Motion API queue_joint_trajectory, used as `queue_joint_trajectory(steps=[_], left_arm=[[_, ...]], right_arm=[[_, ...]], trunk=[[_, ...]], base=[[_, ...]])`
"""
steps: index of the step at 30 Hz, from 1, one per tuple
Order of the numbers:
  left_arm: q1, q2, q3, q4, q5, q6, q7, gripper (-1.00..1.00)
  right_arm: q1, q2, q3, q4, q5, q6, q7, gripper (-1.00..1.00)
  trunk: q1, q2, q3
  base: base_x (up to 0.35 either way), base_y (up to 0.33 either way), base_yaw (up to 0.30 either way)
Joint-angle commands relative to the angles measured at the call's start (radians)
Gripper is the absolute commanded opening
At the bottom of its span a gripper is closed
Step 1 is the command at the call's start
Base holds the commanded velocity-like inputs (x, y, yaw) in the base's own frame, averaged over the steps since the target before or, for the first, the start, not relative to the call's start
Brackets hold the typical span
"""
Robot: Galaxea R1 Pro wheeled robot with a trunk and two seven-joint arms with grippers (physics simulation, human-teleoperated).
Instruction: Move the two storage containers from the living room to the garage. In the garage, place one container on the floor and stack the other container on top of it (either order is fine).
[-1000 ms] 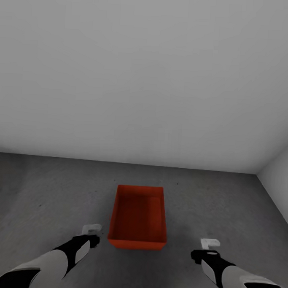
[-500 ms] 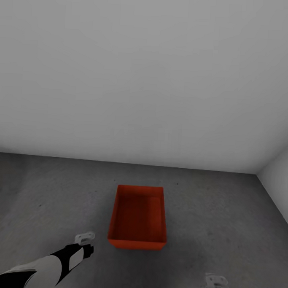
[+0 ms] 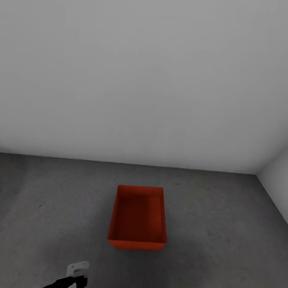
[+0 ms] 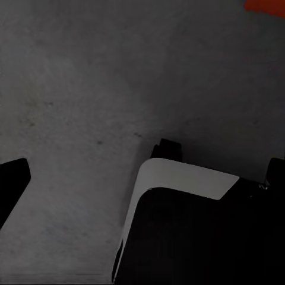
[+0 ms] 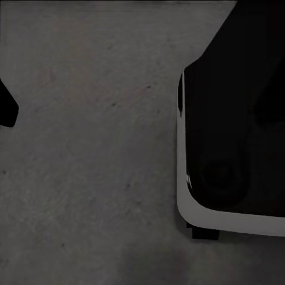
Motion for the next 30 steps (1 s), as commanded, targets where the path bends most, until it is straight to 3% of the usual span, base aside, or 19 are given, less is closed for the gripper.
queue_joint_trajectory(steps=[1,9,22,30], left_arm=[[0.014,-0.001,0.007,0.0,0.001,0.002,0.002,1.0],[0.054,-0.011,0.007,0.001,0.004,0.002,0.002,1.0],[0.067,-0.013,0.007,0.001,0.007,0.003,0.002,1.0],[0.107,-0.013,0.007,0.0,0.006,-0.031,0.002,1.0]], right_arm=[[0.015,0.001,0.003,0.003,0.004,-0.006,-0.003,1.0],[0.048,0.017,0.003,0.003,0.004,-0.009,0.002,1.0],[0.05,0.017,0.003,0.003,0.003,-0.006,0.008,1.0],[0.05,0.02,0.002,0.004,-0.002,-0.004,0.008,1.0]], trunk=[[0.001,-0.002,0.0],[0.001,-0.002,0.012],[0.001,-0.002,0.024],[0.001,-0.002,0.033]], base=[[0.0,0.0,0.0],[0.0,0.0,0.0],[0.0,0.0,0.0],[0.0,0.0,0.0]])
